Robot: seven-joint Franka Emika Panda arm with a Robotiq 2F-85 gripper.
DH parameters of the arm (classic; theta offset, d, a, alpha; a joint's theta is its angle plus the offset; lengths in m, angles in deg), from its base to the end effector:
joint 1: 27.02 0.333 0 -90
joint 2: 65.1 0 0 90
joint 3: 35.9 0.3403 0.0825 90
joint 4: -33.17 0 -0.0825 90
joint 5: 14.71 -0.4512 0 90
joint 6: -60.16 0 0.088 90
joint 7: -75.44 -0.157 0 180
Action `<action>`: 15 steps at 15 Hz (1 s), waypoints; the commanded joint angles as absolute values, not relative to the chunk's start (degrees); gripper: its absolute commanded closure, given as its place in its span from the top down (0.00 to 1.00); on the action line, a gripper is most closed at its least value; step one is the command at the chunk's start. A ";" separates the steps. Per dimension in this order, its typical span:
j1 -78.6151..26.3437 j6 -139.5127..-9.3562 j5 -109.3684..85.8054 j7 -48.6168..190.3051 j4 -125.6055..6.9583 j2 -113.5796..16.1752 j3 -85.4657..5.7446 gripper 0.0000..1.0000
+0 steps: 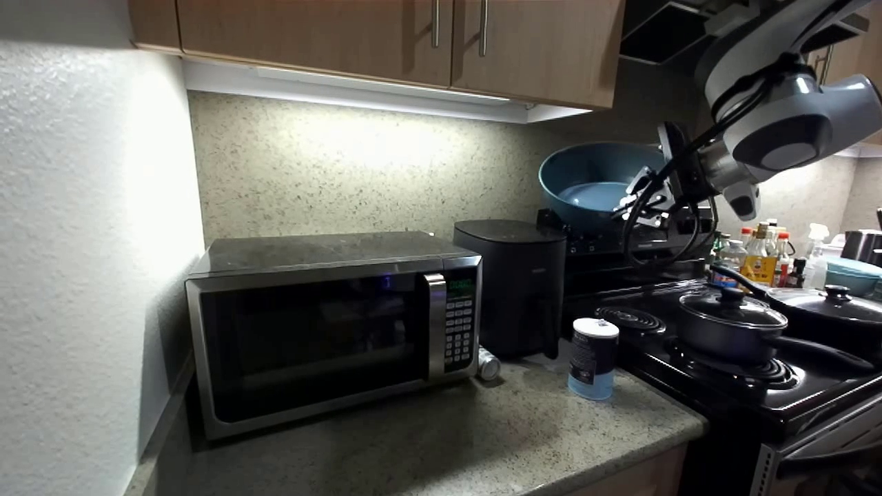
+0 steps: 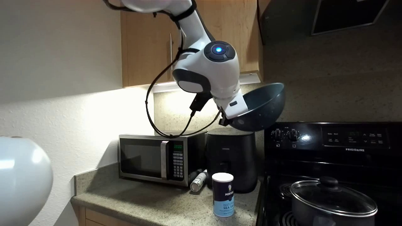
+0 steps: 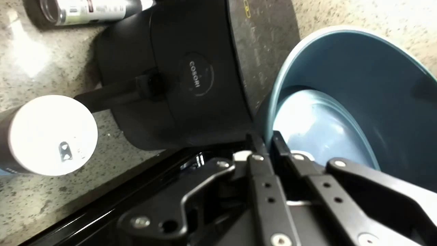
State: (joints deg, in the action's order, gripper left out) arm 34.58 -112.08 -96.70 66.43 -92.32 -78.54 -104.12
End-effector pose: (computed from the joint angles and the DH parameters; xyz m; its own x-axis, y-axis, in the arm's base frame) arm 0.6192 -0.1543 0.4283 0.0046 -0.9553 -0.2956 -0.5004 0.2537 -0.8278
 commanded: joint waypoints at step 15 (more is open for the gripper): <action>31.01 -85.73 -87.38 60.68 -96.52 -82.05 -103.12 0.02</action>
State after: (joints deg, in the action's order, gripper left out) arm 29.45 -90.24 -89.37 63.33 -99.28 -84.82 -100.36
